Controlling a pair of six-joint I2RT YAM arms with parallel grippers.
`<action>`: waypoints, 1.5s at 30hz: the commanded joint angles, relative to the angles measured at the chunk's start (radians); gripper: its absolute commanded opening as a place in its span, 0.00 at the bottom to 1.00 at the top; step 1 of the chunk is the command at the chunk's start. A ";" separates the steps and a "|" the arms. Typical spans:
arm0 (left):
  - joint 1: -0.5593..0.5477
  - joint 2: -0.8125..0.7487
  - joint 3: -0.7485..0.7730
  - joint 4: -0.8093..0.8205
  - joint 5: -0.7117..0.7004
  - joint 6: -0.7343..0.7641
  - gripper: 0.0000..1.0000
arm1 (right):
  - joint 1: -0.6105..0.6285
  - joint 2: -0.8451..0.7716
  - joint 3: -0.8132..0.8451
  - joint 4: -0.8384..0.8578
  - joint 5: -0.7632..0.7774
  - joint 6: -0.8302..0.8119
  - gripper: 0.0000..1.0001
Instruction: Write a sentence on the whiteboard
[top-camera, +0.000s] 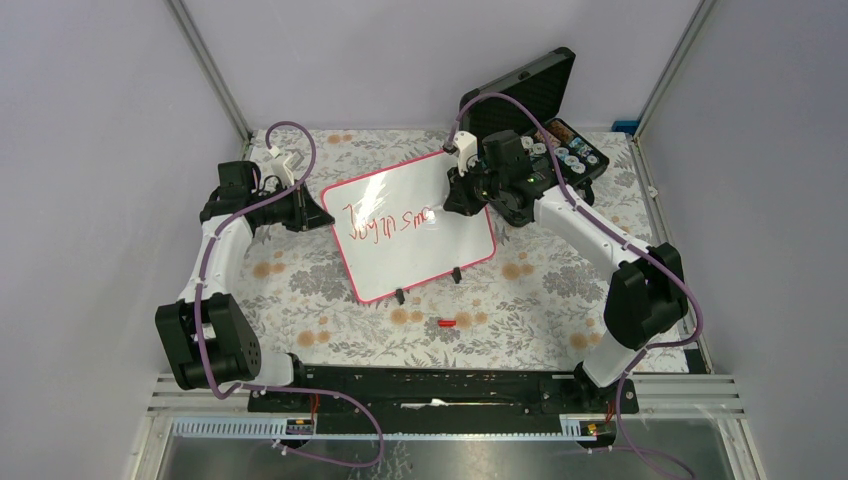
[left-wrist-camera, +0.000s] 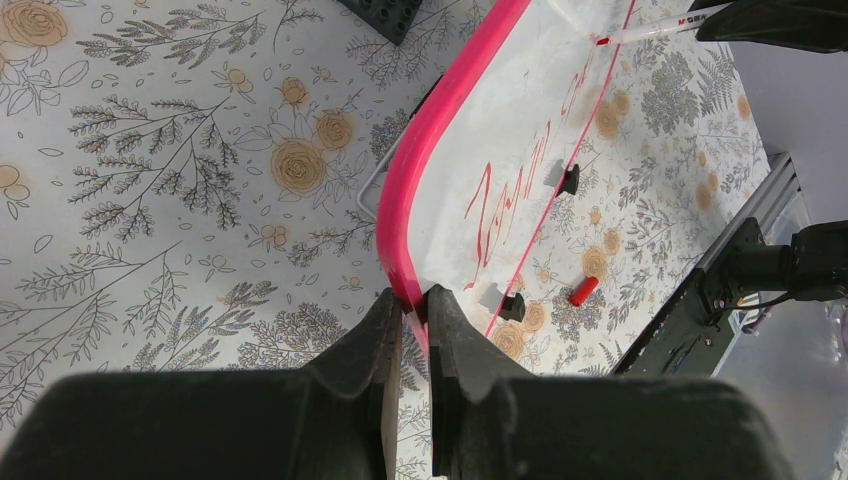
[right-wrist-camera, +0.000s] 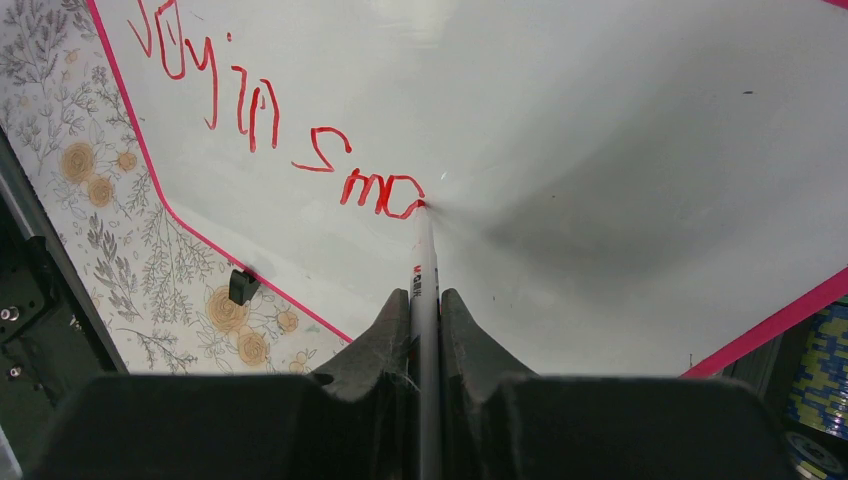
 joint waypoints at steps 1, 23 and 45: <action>-0.005 -0.010 0.015 0.048 -0.016 0.031 0.00 | -0.008 -0.003 0.008 0.030 0.002 0.002 0.00; -0.005 -0.014 0.011 0.048 -0.018 0.031 0.00 | -0.010 -0.061 -0.081 0.033 0.026 -0.033 0.00; -0.004 -0.014 0.013 0.048 -0.014 0.026 0.00 | -0.040 -0.023 0.099 0.006 -0.015 -0.015 0.00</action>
